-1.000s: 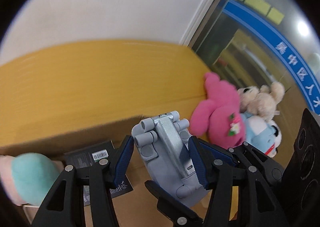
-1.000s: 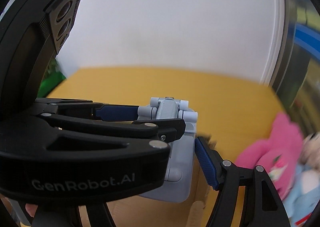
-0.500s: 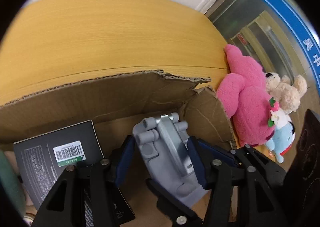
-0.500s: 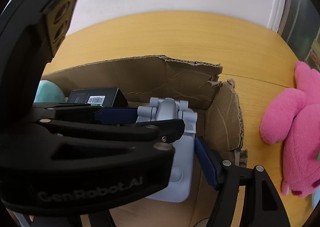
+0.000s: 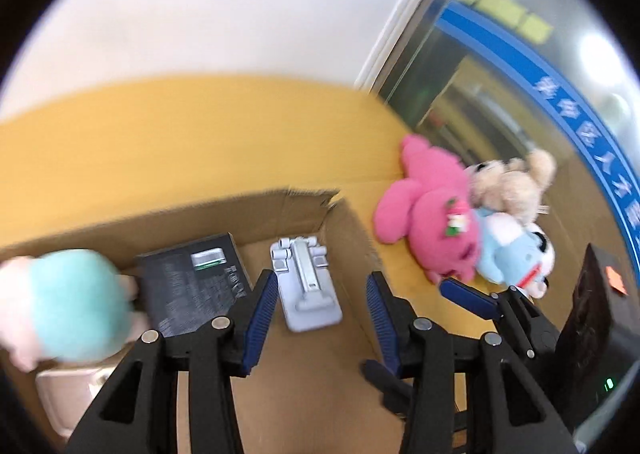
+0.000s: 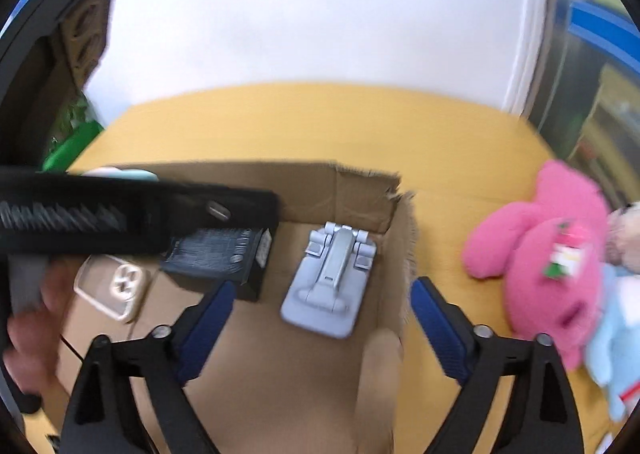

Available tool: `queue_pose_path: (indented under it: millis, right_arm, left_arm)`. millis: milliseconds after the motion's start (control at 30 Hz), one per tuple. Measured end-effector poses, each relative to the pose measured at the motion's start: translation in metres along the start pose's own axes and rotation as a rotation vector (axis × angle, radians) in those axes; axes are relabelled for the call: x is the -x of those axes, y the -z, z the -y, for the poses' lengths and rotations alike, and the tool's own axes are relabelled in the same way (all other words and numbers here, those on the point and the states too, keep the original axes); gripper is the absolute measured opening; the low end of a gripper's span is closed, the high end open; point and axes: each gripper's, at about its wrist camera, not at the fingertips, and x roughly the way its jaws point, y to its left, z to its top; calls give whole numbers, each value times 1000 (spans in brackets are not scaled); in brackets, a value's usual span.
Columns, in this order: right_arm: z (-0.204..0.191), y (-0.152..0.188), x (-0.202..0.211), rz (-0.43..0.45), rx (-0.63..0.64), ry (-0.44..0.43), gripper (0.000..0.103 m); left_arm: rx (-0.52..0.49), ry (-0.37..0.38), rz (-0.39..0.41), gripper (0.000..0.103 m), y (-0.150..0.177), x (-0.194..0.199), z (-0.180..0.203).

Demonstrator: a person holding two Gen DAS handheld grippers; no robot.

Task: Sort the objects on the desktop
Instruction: 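Open both grippers to release the phone stand and lift away, then move both grippers toward the black sunglasses on the table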

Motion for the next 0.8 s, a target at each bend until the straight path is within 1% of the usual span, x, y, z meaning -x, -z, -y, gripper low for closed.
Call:
queue_pose_path:
  millis: [33, 67, 100, 167, 200, 233, 267, 300, 333, 367, 467, 500, 533, 567, 633, 800]
  right_arm:
    - [-4, 10, 23, 45, -3, 0, 100]
    - [-12, 12, 40, 73, -4, -9, 101]
    - [-11, 12, 51, 97, -2, -18, 102]
    - [-21, 22, 78, 145, 16, -14, 102]
    - [-37, 31, 97, 164, 27, -4, 102]
    - [-45, 34, 110, 183, 35, 5, 102]
    - [-52, 39, 123, 203, 37, 14, 103]
    - [-50, 42, 126, 219, 37, 19, 103]
    - [-54, 49, 137, 231, 38, 23, 103]
    - [-55, 50, 143, 236, 44, 26, 103]
    - [-70, 65, 168, 248, 60, 29, 103]
    - [-75, 72, 169, 252, 64, 26, 103]
    - [-79, 76, 172, 253, 67, 19, 103]
    - [-85, 81, 184, 256, 68, 13, 103]
    - [-94, 89, 189, 258, 73, -3, 103]
    - [-121, 110, 191, 245, 101, -38, 103]
  left_arm:
    - [-12, -4, 31, 51, 6, 17, 3]
    - [-30, -9, 80, 56, 16, 42, 10]
    - [-52, -19, 137, 57, 29, 71, 17]
    - [-82, -31, 220, 57, 48, 113, 28]
    - [-98, -41, 271, 57, 61, 139, 33]
    - [-107, -60, 311, 58, 69, 156, 38]
    - [-118, -83, 358, 65, 79, 176, 41]
    - [-129, -105, 404, 77, 92, 197, 43]
    - [-132, -117, 432, 80, 100, 211, 43]
    - [-138, -130, 456, 80, 109, 226, 43]
    - [-152, -185, 474, 80, 135, 256, 41]
    - [-143, -203, 472, 80, 146, 263, 37]
    - [-138, -209, 460, 80, 155, 265, 35]
    - [-124, -207, 432, 80, 167, 266, 28]
    - [-94, -207, 401, 80, 186, 268, 18]
    - [-16, -258, 309, 80, 235, 253, -12]
